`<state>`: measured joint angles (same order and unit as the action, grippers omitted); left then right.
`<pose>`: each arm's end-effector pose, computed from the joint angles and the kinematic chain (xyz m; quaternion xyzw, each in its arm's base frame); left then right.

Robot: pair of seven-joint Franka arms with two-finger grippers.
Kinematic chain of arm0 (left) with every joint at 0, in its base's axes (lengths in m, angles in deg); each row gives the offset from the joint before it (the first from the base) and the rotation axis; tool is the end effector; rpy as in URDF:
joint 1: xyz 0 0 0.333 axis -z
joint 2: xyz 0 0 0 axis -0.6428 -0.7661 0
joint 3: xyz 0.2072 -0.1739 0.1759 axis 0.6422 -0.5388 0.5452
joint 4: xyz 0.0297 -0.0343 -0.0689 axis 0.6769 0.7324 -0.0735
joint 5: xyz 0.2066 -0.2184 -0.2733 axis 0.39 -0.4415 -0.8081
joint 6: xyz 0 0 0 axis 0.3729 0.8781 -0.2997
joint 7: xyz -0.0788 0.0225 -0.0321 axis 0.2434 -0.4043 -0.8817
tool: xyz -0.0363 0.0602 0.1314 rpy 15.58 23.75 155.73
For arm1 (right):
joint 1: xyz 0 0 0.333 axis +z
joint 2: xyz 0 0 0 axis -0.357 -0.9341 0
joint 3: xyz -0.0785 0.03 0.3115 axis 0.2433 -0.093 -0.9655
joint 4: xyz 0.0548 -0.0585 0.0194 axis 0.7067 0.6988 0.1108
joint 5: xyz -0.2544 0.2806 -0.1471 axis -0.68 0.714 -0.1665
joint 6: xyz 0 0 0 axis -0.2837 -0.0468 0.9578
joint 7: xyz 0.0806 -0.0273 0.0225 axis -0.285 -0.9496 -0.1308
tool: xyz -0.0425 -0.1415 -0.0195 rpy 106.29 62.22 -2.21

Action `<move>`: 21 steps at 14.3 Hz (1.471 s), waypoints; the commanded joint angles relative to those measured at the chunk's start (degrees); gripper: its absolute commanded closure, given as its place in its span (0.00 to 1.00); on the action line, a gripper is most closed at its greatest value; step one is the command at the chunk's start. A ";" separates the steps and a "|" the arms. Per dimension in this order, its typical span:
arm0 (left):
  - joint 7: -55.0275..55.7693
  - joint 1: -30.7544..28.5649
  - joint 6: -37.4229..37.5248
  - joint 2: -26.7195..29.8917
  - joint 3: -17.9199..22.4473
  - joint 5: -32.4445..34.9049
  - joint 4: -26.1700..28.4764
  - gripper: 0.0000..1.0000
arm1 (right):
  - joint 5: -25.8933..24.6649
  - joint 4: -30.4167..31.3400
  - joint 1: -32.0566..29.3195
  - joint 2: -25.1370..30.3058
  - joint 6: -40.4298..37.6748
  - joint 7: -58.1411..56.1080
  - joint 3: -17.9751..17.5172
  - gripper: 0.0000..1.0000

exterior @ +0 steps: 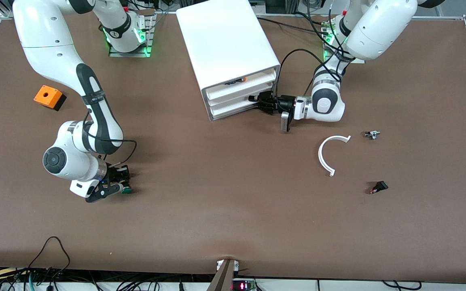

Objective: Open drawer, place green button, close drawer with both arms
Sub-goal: 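Pull the top drawer open with the left gripper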

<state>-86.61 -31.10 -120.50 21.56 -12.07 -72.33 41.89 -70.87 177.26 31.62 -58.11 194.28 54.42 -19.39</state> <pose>0.3939 -0.3307 0.0917 0.7515 -0.1046 -0.0440 0.6499 0.7009 0.0772 0.1431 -0.9806 -0.1910 0.0119 0.0434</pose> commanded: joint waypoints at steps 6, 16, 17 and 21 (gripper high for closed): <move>-2.12 0.15 -0.24 -0.01 -0.05 -0.92 0.14 0.94 | -0.93 -1.07 0.46 1.52 -0.43 -0.98 0.02 0.74; -1.16 -0.02 -0.50 -0.45 0.30 -0.66 -1.35 0.95 | -5.24 -2.90 1.77 6.00 -4.81 -1.77 -0.33 0.76; -0.46 0.33 -0.77 -2.28 0.48 -0.57 -3.36 0.95 | -5.24 -4.74 2.30 6.01 -7.08 -1.77 -0.33 0.76; -0.10 -0.02 -0.95 -6.33 2.76 4.52 -9.52 0.95 | -5.33 -11.78 4.58 6.09 -15.54 -1.77 -0.42 0.77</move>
<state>-86.60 -31.17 -120.11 19.02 -10.75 -69.74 37.80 -75.26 168.39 35.15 -52.09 181.90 53.01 -19.77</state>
